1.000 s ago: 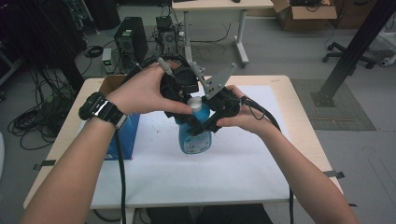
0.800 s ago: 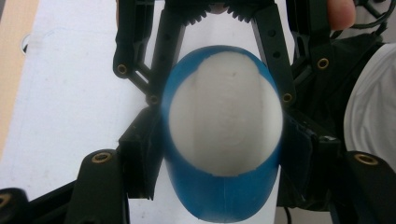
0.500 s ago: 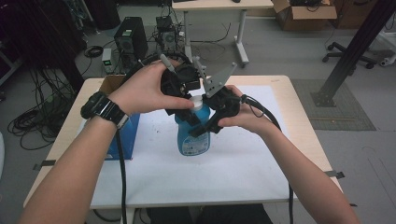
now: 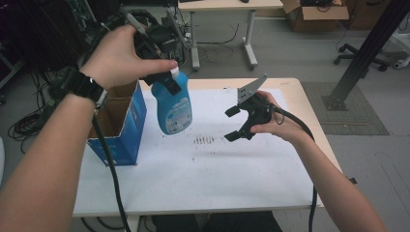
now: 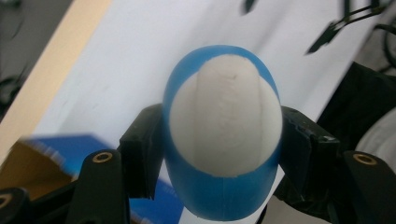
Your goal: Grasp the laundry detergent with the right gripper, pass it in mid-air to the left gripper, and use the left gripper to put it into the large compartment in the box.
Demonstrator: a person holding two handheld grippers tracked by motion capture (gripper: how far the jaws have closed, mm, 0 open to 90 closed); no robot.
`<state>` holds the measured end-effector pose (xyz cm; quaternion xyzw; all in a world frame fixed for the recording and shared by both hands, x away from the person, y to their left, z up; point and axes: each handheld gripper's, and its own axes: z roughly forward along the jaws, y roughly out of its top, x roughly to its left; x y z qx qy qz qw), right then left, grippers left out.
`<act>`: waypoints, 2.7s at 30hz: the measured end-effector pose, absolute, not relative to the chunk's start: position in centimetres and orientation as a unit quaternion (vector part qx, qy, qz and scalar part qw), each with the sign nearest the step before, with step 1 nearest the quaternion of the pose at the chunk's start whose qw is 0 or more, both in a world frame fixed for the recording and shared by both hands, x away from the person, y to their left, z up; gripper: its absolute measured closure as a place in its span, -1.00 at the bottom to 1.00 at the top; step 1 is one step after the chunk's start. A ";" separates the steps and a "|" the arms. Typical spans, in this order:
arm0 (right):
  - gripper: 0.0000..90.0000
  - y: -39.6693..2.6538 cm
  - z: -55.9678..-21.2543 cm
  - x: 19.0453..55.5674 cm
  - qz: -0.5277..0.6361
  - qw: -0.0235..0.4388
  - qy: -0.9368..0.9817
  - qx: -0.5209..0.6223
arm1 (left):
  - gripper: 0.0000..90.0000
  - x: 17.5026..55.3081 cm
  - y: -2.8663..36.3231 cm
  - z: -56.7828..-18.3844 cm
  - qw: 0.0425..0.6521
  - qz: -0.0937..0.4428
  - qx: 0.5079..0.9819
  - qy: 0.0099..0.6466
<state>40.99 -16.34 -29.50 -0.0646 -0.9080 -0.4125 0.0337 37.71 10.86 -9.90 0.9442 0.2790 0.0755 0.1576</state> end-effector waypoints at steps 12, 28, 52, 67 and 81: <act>-0.93 -22.8 -31.6 42.1 -0.372 0.004 -0.918 -0.140 | -0.16 39.5 18.7 -7.1 0.147 0.140 0.836 0.510; -0.92 -26.7 -32.9 42.2 -0.320 -0.022 -0.931 -0.173 | -0.16 40.0 25.0 -9.6 0.127 0.162 0.743 0.637; -0.92 -27.6 -33.2 41.7 -0.318 -0.028 -0.931 -0.176 | -0.16 41.1 26.7 -22.0 0.098 0.113 0.738 0.658; -0.92 -27.5 -33.2 41.7 -0.317 -0.030 -0.932 -0.174 | -0.16 41.3 27.2 -26.2 0.079 0.093 0.734 0.668; -0.92 -27.5 -33.2 41.6 -0.318 -0.031 -0.931 -0.176 | -0.16 41.3 27.0 -26.5 0.074 0.094 0.736 0.666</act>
